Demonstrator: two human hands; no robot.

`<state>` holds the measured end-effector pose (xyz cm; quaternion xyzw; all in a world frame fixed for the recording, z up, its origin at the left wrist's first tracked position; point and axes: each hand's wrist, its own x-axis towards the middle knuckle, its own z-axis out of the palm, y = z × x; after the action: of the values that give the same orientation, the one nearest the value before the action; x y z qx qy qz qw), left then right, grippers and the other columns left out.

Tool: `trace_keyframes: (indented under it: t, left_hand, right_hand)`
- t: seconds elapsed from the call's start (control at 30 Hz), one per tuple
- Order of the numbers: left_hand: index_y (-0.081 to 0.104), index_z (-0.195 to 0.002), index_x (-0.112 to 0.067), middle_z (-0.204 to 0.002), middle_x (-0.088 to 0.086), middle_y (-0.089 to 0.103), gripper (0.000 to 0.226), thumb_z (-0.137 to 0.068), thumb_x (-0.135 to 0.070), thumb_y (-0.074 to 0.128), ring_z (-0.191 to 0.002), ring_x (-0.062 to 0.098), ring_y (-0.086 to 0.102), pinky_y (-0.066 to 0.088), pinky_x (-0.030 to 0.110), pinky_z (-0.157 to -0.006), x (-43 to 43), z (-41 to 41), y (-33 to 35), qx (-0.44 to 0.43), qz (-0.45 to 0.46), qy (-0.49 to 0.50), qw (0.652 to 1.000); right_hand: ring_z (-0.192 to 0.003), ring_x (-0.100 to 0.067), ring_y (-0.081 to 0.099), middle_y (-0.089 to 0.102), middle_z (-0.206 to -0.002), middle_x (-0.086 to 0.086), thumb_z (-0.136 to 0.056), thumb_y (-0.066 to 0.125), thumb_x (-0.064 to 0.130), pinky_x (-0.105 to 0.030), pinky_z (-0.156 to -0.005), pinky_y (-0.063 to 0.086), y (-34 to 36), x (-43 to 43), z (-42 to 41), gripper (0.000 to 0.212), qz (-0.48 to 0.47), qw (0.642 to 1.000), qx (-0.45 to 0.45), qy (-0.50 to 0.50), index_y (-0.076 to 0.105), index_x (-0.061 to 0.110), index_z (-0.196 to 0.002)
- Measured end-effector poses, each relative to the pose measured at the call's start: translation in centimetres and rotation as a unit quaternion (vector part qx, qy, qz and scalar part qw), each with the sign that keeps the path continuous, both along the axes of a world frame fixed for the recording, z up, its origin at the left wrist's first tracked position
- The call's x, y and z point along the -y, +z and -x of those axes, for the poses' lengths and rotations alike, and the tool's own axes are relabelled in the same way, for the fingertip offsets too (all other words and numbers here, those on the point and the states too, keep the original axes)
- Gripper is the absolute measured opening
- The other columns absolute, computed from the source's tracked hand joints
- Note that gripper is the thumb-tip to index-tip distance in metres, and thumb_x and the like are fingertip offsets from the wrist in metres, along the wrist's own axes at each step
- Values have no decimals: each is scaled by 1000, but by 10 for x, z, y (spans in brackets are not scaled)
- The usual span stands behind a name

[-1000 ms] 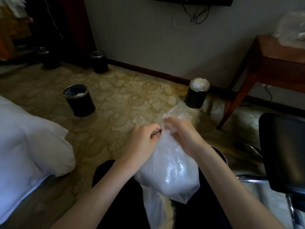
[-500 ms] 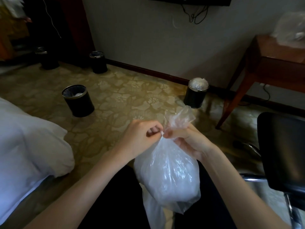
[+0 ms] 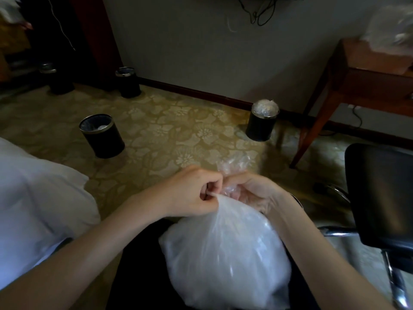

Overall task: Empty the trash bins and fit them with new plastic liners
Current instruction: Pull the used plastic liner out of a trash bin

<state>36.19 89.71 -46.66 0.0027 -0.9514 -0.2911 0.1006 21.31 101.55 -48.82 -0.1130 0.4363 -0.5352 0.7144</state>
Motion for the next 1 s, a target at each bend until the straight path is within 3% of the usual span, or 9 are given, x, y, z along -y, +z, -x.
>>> trace_keyframes:
  t: [0.1, 0.2, 0.3, 0.43, 0.53, 0.63, 0.73, 0.87, 1.0]
  left_hand:
    - [51, -64, -10, -57, -4, 47, 11, -68, -12, 61, -53, 6, 41, 31, 19, -53, 7, 5, 0, 40, 60, -5, 997]
    - [49, -59, -16, -51, -5, 52, 17, -70, -13, 61, -49, 1, 49, 41, 24, -57, 15, 12, 5, 144, 67, 10, 987]
    - [57, -61, -15, -53, -3, 63, 21, -78, -5, 61, -56, 13, 68, 53, 25, -62, 20, 25, 11, 310, 2, -1, 951]
    - [61, -72, 0, -63, 10, 64, 18, -89, 4, 57, -52, 13, 65, 59, 26, -60, 27, 43, 15, 434, -138, 26, 890]
    - [65, -82, 6, -67, 12, 64, 16, -92, 7, 52, -62, 19, 63, 61, 31, -66, 40, 43, 16, 453, -237, 31, 859]
    - [62, -100, 12, -77, 16, 63, 14, -94, 6, 50, -68, 19, 64, 60, 31, -70, 50, 38, 15, 479, -285, 3, 831]
    - [62, -97, 8, -77, 15, 65, 12, -95, 4, 50, -68, 18, 66, 60, 30, -70, 51, 34, 12, 490, -309, -8, 815]
    - [62, -97, 7, -78, 14, 62, 11, -96, 3, 52, -68, 15, 63, 60, 30, -71, 47, 35, 13, 514, -261, -17, 817]
    - [60, -80, 4, -68, 8, 60, 22, -98, -7, 51, -50, 9, 60, 59, 29, -72, 24, 45, 15, 552, 7, -13, 834]
  right_hand:
    - [-69, -19, 72, 72, -88, -18, -93, 49, -7, -27, -62, 60, 3, 1, -1, 20, -5, 999, -4, -37, 68, -11, -100]
    - [-83, -21, 67, 68, -101, -21, -90, 53, -9, -28, -83, 56, 6, 6, -4, 23, -3, 996, -46, -70, 63, -16, -110]
    - [-102, -33, 56, 50, -121, -28, -87, 54, -12, -34, -91, 51, 5, 11, -8, 45, -7, 995, -70, -69, 45, -21, -131]
    - [-95, -42, 59, 55, -113, -39, -73, 56, -23, -49, -95, 50, -1, 16, -16, 44, 6, 984, -117, -134, 49, -29, -116]
    - [-79, -35, 63, 60, -94, -29, -71, 58, -21, -42, -81, 53, -9, 14, -20, 35, 6, 981, -105, -162, 60, -16, -106]
    - [-77, -32, 60, 57, -94, -26, -74, 58, -17, -39, -78, 52, -14, 12, -23, 32, 4, 983, -90, -162, 60, -8, -104]
    - [-67, -26, 66, 65, -81, -19, -77, 55, -19, -33, -68, 58, -21, 12, -23, 26, 10, 982, -69, -177, 62, -7, -99]
    - [-64, -25, 68, 68, -75, -18, -80, 52, -19, -33, -63, 59, -27, 11, -25, 26, 30, 987, -68, -145, 71, -1, -85]
    - [-66, -20, 71, 72, -72, -14, -79, 49, -22, -27, -63, 57, -25, 16, -28, 39, 79, 982, -109, -131, 74, 3, -63]
